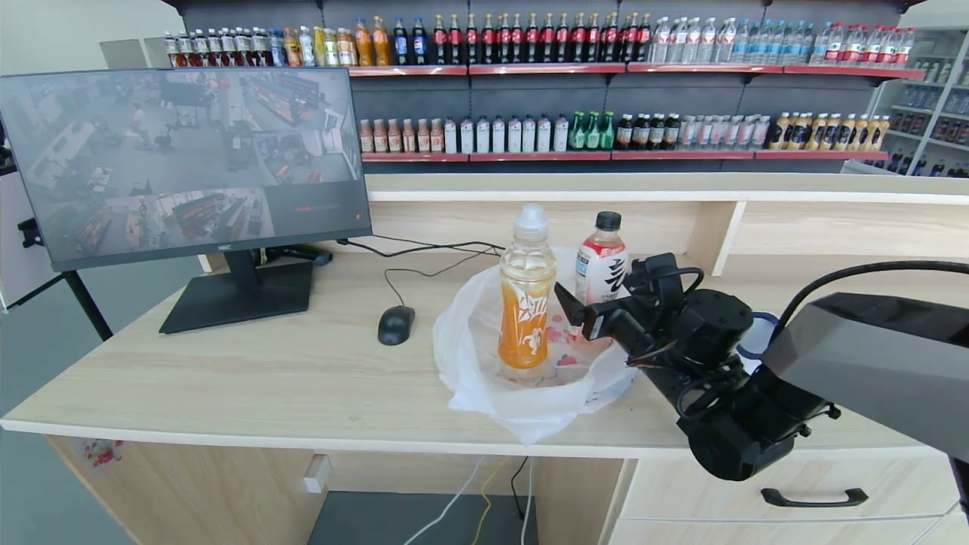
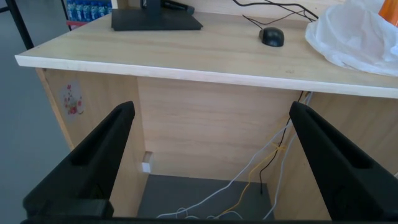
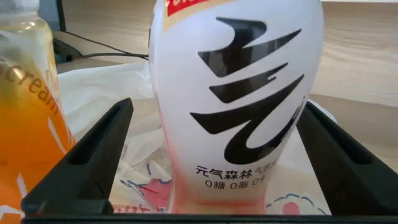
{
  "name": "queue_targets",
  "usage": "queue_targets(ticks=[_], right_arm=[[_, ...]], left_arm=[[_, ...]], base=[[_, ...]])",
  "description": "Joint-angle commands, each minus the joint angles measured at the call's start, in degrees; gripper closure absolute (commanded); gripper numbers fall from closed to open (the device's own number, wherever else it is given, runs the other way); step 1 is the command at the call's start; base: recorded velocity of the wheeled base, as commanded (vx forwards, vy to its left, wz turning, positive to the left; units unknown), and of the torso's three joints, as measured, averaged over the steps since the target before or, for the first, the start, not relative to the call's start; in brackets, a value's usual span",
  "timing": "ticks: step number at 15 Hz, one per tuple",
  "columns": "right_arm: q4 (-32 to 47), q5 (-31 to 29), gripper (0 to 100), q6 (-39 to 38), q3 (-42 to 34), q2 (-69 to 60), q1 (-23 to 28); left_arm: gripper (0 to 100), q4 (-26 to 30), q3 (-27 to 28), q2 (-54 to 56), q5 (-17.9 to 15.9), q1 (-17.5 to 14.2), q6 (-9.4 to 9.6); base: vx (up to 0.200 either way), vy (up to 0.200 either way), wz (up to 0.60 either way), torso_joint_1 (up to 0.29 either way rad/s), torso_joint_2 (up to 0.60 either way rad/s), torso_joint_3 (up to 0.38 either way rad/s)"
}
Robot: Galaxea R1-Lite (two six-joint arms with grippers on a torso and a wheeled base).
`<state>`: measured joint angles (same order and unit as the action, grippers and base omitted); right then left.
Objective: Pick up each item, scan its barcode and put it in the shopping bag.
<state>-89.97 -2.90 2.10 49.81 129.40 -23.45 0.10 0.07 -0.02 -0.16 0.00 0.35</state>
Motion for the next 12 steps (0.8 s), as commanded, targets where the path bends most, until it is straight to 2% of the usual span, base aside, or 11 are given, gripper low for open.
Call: queue_targets(ticks=[1, 3, 8, 12], right_arm=[[0.0, 0.0, 0, 0.0, -7.4, -7.1, -0.3], [0.0, 0.0, 0, 0.0, -15.4, -13.8, -2.0], [0.0, 0.0, 0, 0.0, -29.8, -26.8, -4.7], [0.0, 0.0, 0, -0.1, -34.3, -31.9, -5.4]], left_arm=[[0, 0.0, 0.0, 0.0, 0.0, 0.0, 0.00], [0, 0.0, 0.0, 0.0, 0.1, 0.0, 0.09], [0, 0.0, 0.0, 0.0, 0.0, 0.0, 0.00], [0, 0.0, 0.0, 0.0, 0.1, 0.0, -0.18]], base=[[0.000, 0.000, 0.00, 0.000, 0.00, 0.000], [0.000, 0.000, 0.00, 0.000, 0.00, 0.000], [0.000, 0.000, 0.00, 0.000, 0.00, 0.000], [0.000, 0.000, 0.00, 0.000, 0.00, 0.000]])
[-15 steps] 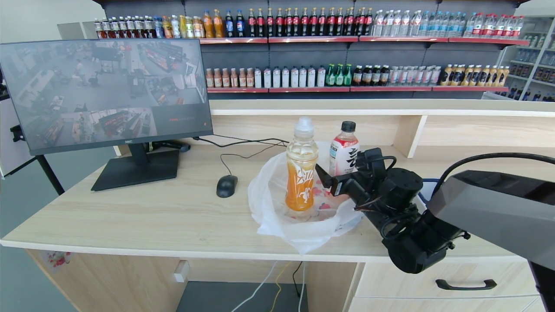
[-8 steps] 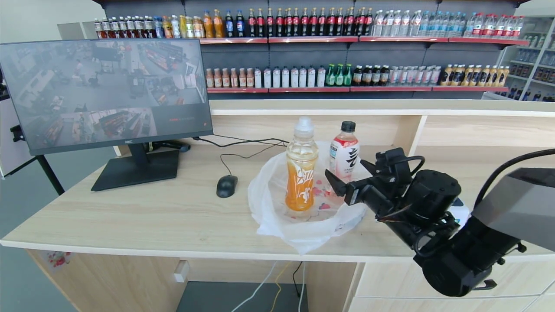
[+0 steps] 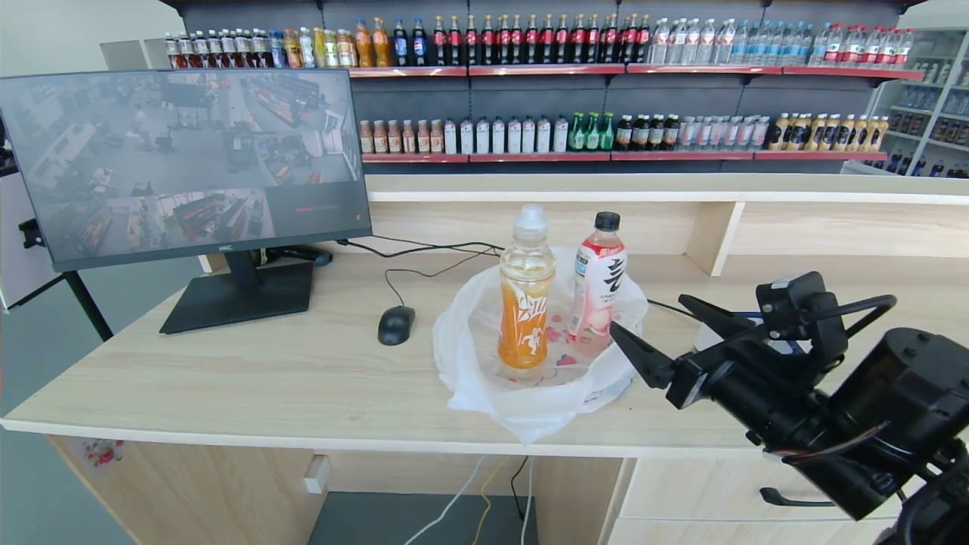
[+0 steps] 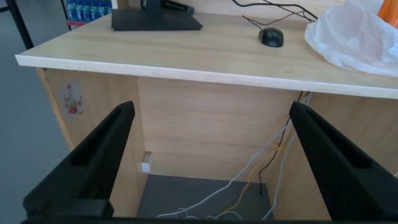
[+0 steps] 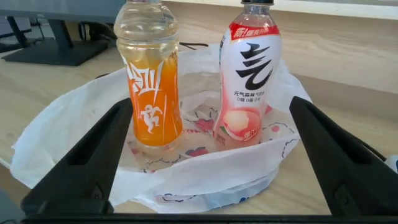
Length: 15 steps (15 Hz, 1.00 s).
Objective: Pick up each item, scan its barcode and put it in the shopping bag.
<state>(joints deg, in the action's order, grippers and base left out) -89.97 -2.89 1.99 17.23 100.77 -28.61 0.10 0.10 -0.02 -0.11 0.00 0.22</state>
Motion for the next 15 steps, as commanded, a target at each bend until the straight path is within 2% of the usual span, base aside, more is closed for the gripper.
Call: queue_targets(ticks=[1, 4, 15], right_arm=[[0.0, 0.0, 0, -0.1, -1.8, -3.4, -0.5], [0.0, 0.0, 0, -0.1, -1.7, -3.6, -2.5], [0.0, 0.0, 0, -0.5, -1.1, -3.8, -2.5]], left_arm=[[0, 0.0, 0.0, 0.0, 0.0, 0.0, 0.04], [0, 0.0, 0.0, 0.0, -0.1, 0.0, 0.04], [0, 0.0, 0.0, 0.0, 0.0, -0.1, -0.04]], base=[[0.000, 0.000, 0.00, 0.000, 0.00, 0.000], [0.000, 0.000, 0.00, 0.000, 0.00, 0.000], [0.000, 0.000, 0.00, 0.000, 0.00, 0.000]])
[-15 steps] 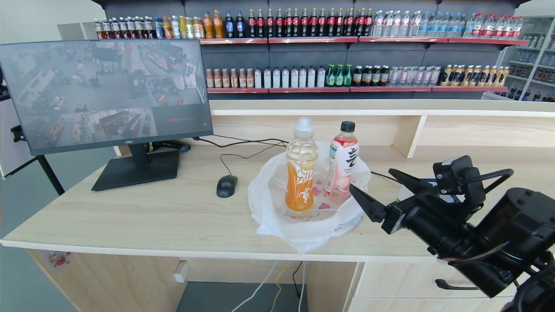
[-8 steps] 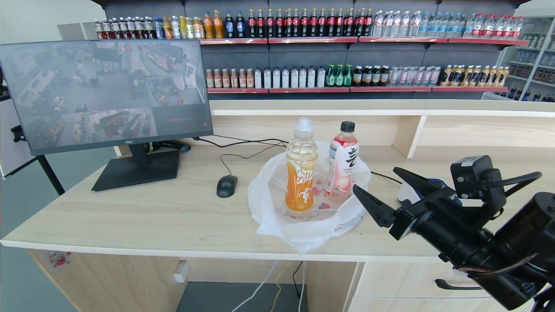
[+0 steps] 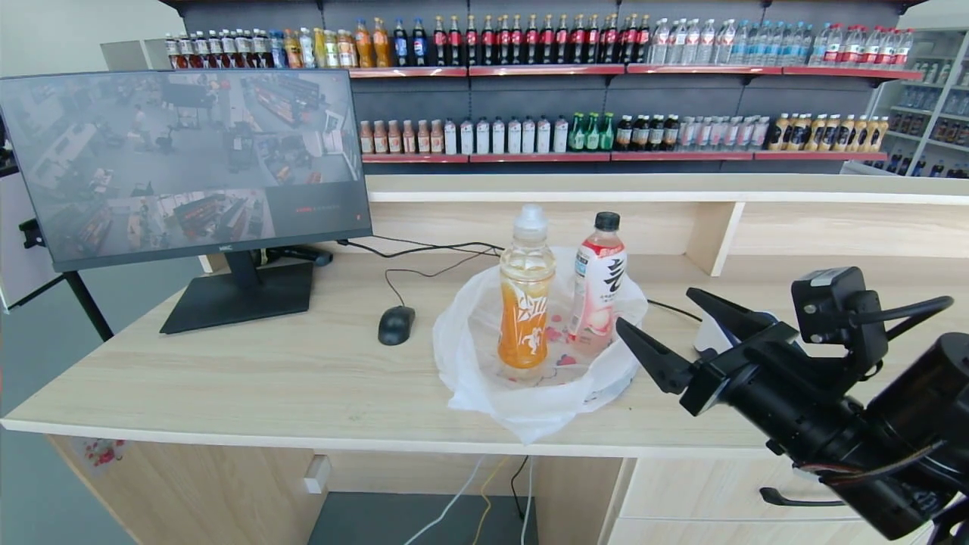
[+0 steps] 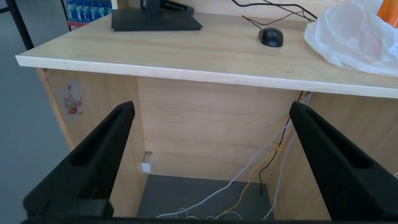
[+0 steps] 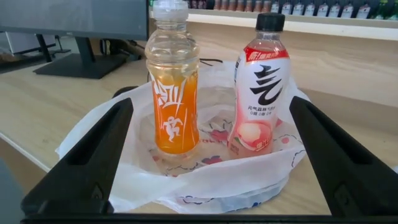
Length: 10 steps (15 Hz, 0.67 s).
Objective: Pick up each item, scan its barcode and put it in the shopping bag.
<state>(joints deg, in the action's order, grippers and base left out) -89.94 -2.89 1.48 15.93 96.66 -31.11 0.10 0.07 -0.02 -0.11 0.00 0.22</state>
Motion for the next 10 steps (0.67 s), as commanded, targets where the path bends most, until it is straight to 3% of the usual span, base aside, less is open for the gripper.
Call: queue_targets(ticks=[1, 10], right_arm=[[-0.1, 0.0, 0, 0.0, 0.3, 0.4, -0.1], [-0.1, 0.0, 0, 0.0, 0.6, 0.5, -0.2]], left_arm=[[0, 0.0, 0.0, 0.0, 0.0, 0.0, -0.04], [0, 0.0, -0.1, 0.0, -0.1, 0.0, 0.13]], base=[[-0.200, 0.000, 0.00, 0.007, 0.01, 0.002], [0.000, 0.000, 0.00, 0.000, 0.00, 0.000]])
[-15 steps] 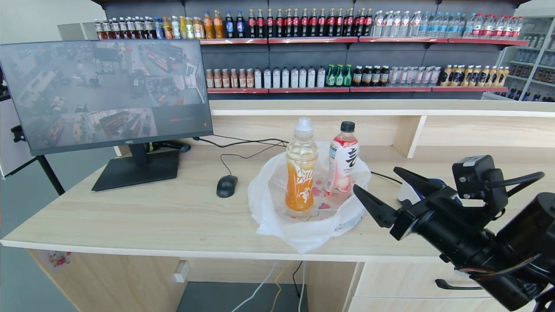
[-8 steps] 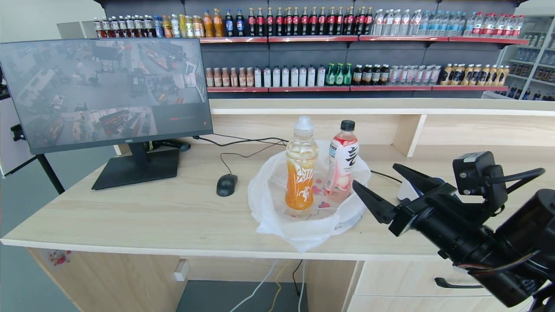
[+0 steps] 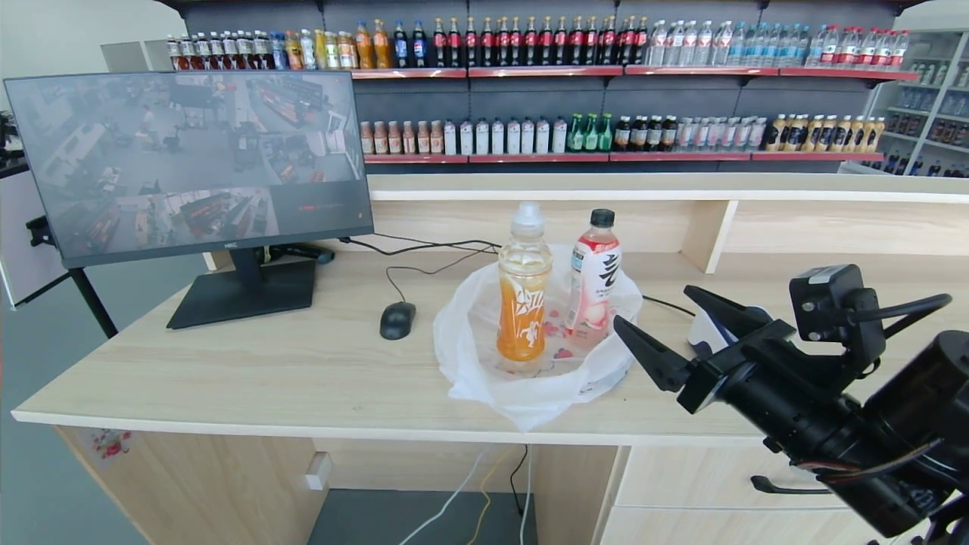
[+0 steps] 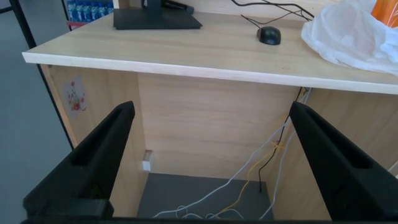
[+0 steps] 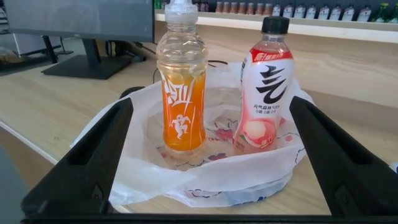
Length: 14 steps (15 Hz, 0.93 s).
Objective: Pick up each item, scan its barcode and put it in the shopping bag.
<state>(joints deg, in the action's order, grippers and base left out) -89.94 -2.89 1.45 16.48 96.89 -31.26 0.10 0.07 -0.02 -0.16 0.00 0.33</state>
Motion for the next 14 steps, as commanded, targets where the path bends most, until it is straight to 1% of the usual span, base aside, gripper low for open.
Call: queue_targets(ticks=[1, 3, 6, 11, 14], right_arm=[[-0.1, 0.0, 0, 0.0, -0.1, 0.3, 0.0], [-0.1, 0.0, 0, 0.0, -0.5, 0.1, 0.0], [-0.1, 0.0, 0, 0.0, -2.2, -1.9, 0.1], [-0.1, 0.0, 0, -0.4, -2.5, -3.1, 0.2], [-0.1, 0.0, 0, -0.4, -4.1, -4.5, 0.5]], left_arm=[[0, 0.1, 0.0, 0.0, 0.0, 0.0, 0.02], [0, 0.0, 0.0, 0.0, 0.0, 0.0, 0.02], [0, 0.0, 0.0, 0.0, 0.1, 0.0, 0.02], [0, 0.1, 0.0, 0.0, 0.0, 0.0, 0.11], [0, 0.1, 0.0, 0.0, 0.0, 0.0, 0.11]], base=[[0.000, 0.000, 0.00, 0.000, 0.00, 0.000], [0.000, 0.000, 0.00, 0.000, 0.00, 0.000], [0.000, -0.200, 0.00, 0.001, 0.00, 0.004], [0.000, -0.200, 0.00, 0.007, 0.00, 0.000], [0.000, -0.200, 0.00, 0.004, 0.00, 0.001]])
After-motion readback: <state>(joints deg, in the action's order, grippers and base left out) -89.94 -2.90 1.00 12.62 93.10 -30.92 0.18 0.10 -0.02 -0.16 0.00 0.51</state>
